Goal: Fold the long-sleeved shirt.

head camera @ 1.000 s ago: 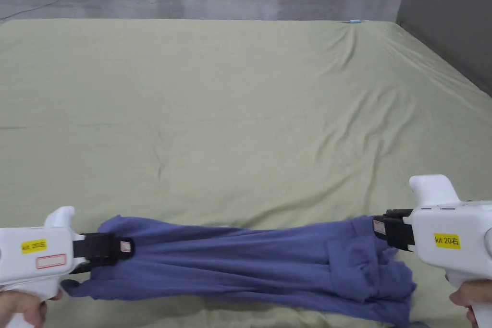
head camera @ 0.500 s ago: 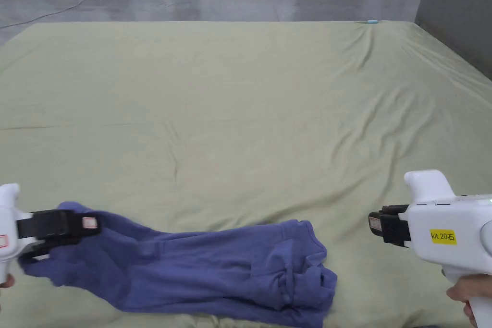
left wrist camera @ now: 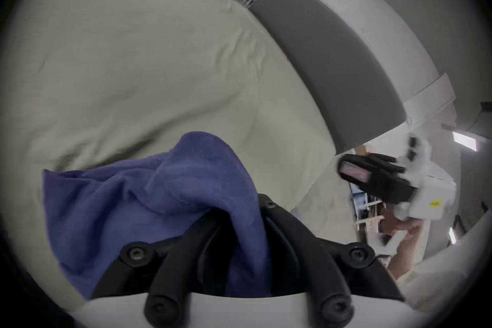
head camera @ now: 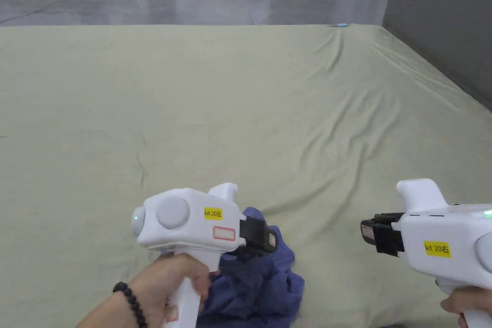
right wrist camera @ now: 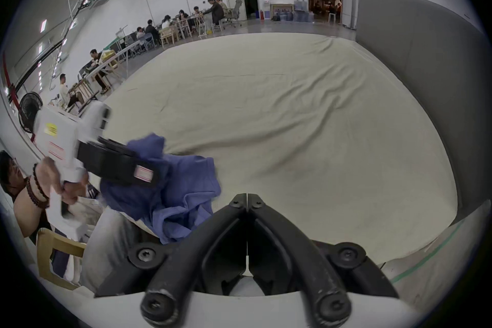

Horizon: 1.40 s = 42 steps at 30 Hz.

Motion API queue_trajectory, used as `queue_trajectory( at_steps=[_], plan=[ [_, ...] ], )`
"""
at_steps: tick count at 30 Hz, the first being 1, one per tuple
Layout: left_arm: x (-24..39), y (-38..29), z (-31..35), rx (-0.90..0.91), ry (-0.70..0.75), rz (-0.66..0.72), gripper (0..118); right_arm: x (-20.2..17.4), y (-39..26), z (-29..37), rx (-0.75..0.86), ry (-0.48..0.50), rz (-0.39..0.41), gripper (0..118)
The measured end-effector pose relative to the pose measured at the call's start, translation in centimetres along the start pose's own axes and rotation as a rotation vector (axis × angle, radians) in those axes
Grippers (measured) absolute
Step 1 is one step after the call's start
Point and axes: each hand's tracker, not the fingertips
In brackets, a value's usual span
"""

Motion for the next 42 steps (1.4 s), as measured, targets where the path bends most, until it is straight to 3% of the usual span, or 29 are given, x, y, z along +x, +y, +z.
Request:
queue_trajectory(
  at_steps=[1, 6, 8, 9, 10, 11, 12, 15, 17, 22, 32, 35, 39, 42],
  plan=[
    [-0.4, 0.0, -0.9, -0.001, 0.011, 0.023, 118, 0.3, -0.3, 0.4, 0.0, -0.006, -0.006, 0],
    [0.2, -0.3, 0.7, 0.037, 0.036, -0.026, 116, 1.8, -1.3, 1.0, -0.006, -0.027, -0.03, 0],
    [0.5, -0.2, 3.9, 0.084, 0.002, -0.023, 106, 2.1, -1.4, 0.9, -0.008, -0.027, -0.037, 0],
    [0.6, -0.2, 5.5, 0.124, -0.009, -0.016, 86, 2.1, -1.4, 0.8, -0.008, -0.029, -0.04, 0],
    [0.7, -0.3, 7.2, 0.179, -0.01, -0.013, 39, 2.1, -1.3, 0.7, -0.007, -0.029, -0.041, 0],
    [0.6, -0.6, 8.6, 0.228, 0.017, -0.021, 5, 2.1, -1.3, 0.6, -0.006, -0.028, -0.04, 0],
    [0.7, -0.8, 9.4, 0.259, 0.065, -0.035, 0, 2.0, -1.2, 0.6, -0.004, -0.026, -0.037, 0],
    [1.3, -1.7, 9.4, 0.298, 0.324, -0.151, 0, 1.5, -0.9, 0.3, 0.002, -0.009, -0.033, 0],
    [0.8, -2.1, 7.8, 0.2, 0.385, -0.2, 0, 1.0, -0.8, 0.2, 0.006, -0.001, -0.023, 0],
    [0.0, -2.4, 1.6, 0.027, 0.235, -0.114, 0, 0.5, -1.1, 0.3, 0.006, 0.023, -0.005, 0],
    [2.1, -2.9, -8.3, -0.1, 0.225, -0.134, 0, 1.5, -1.9, 1.1, -0.001, -0.005, -0.031, 0],
    [2.2, -2.0, -6.3, -0.119, 0.199, -0.127, 0, 1.2, -1.8, 0.9, -0.007, 0.019, -0.037, 0],
    [1.5, -1.5, 0.6, 0.017, 0.163, -0.167, 0, -1.0, -0.1, -0.1, 0.0, 0.205, -0.064, 0],
    [-1.1, -1.7, 6.2, 0.112, 0.151, -0.091, 0, -3.6, 1.8, -3.0, -0.029, 0.292, -0.056, 0]
  ],
)
